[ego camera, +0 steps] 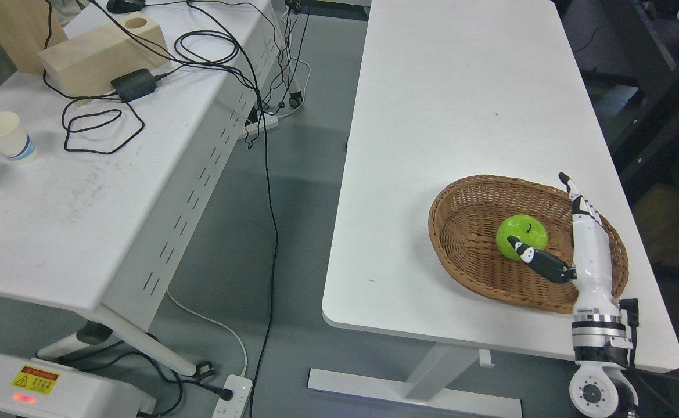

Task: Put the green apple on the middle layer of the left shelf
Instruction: 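Reach the right hand into the wicker basket beside the green apple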

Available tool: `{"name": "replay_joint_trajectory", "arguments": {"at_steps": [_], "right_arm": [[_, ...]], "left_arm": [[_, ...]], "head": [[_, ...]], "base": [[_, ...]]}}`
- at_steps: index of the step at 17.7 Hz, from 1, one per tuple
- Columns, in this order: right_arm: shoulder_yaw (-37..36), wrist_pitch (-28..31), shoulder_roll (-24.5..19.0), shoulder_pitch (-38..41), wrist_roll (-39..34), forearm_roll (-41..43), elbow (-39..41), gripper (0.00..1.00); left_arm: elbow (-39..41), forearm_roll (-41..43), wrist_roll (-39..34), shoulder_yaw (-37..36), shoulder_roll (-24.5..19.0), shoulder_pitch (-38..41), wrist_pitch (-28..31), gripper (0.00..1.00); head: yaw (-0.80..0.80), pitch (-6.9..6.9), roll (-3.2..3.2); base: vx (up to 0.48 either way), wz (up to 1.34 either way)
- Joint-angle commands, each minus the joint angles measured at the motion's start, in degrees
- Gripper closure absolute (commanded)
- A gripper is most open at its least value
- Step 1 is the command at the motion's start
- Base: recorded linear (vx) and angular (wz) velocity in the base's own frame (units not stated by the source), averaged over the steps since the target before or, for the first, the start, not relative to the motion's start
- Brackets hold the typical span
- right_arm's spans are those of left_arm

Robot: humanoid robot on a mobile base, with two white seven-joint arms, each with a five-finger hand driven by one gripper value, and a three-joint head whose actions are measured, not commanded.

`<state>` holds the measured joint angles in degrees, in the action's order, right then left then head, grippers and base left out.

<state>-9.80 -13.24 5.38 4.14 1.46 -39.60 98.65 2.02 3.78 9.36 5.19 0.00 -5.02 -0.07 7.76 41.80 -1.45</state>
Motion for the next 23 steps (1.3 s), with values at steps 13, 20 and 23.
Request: {"name": "replay_joint_trajectory", "arguments": {"at_steps": [13,20,23], "right_arm": [[3.7,0.5,2.6,-3.0,-7.1,-1.7,-7.2,0.02],[6.0,0.9,3.4,-5.3,-7.1,-5.5,-12.3,0.02],[6.4,1.5,5.3,-5.8,-7.0,-5.5,-14.2,0.02]], "left_arm": [[0.0,0.0,0.0,0.0,-1.0,0.0,0.0,0.00],[0.0,0.0,0.0,0.0,-1.0,0.0,0.0,0.00],[0.0,0.0,0.0,0.0,-1.0,0.0,0.0,0.00]], "head": [[0.00,0.00,0.00],[0.00,0.00,0.00],[0.00,0.00,0.00]], "base": [[0.052,-0.02],[0.000,0.00],[0.000,0.00]]}}
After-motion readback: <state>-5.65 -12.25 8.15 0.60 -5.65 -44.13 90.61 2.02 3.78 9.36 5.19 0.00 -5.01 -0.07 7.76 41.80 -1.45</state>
